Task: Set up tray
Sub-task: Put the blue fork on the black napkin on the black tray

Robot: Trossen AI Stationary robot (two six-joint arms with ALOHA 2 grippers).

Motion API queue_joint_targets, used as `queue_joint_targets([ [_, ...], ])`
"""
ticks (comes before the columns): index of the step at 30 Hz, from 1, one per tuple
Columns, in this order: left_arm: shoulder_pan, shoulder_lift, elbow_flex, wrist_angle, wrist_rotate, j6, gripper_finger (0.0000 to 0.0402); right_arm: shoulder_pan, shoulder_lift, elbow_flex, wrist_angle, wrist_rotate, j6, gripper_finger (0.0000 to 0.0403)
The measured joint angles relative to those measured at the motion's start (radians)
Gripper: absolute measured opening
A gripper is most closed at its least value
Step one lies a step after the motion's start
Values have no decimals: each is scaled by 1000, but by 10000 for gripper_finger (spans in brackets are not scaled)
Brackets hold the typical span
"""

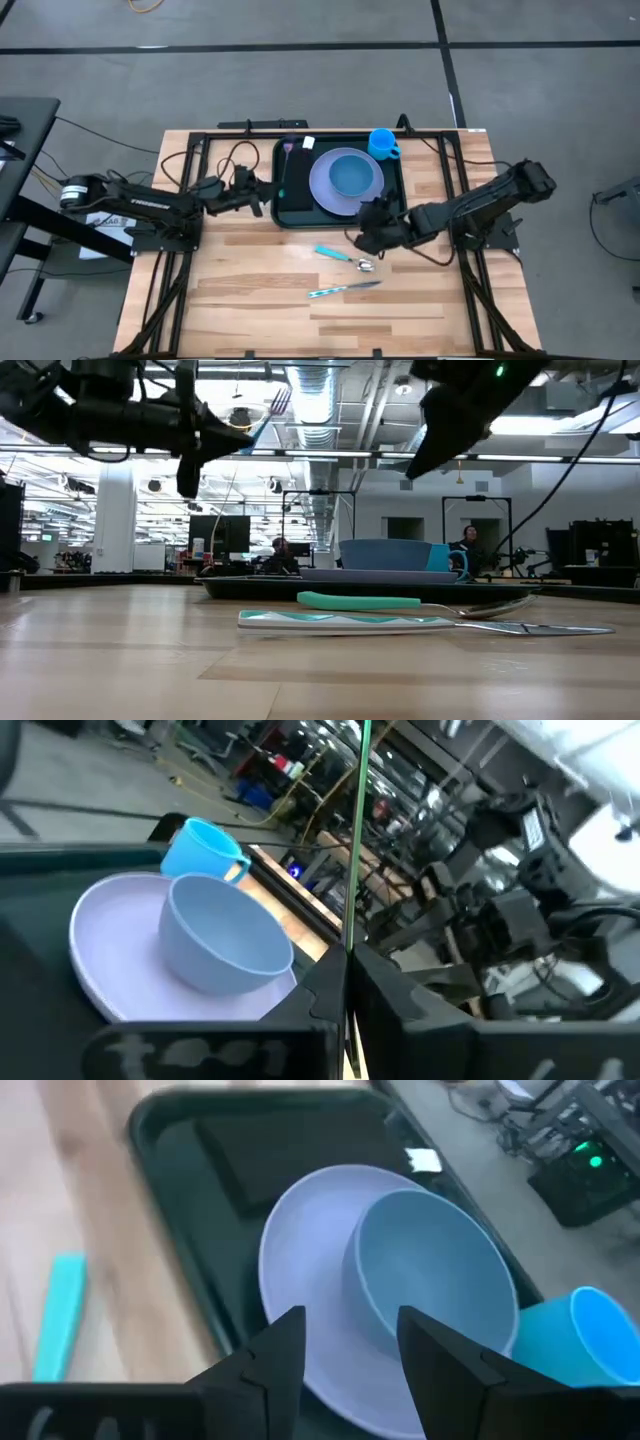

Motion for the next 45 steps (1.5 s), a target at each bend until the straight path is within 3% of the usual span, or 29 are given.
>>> queue_joint_targets([
  [5,1,127,0,148,-6,-95,0,-45,-36,-99,154,-1,-29,153],
  [11,45,342,18,241,-18,-280,0,-74,-33,-106,157,-2,-46,150],
  [22,210,594,21,404,213,-524,0,-77,-34,-106,151,-3,-89,150],
  [30,233,682,19,410,212,-672,0,-75,-34,-106,150,-5,-89,150],
  [38,213,679,21,414,192,-741,0,-75,-34,-106,150,-27,-89,146],
  [45,202,679,21,415,201,-899,0,-75,-34,-105,150,-31,-89,148],
])
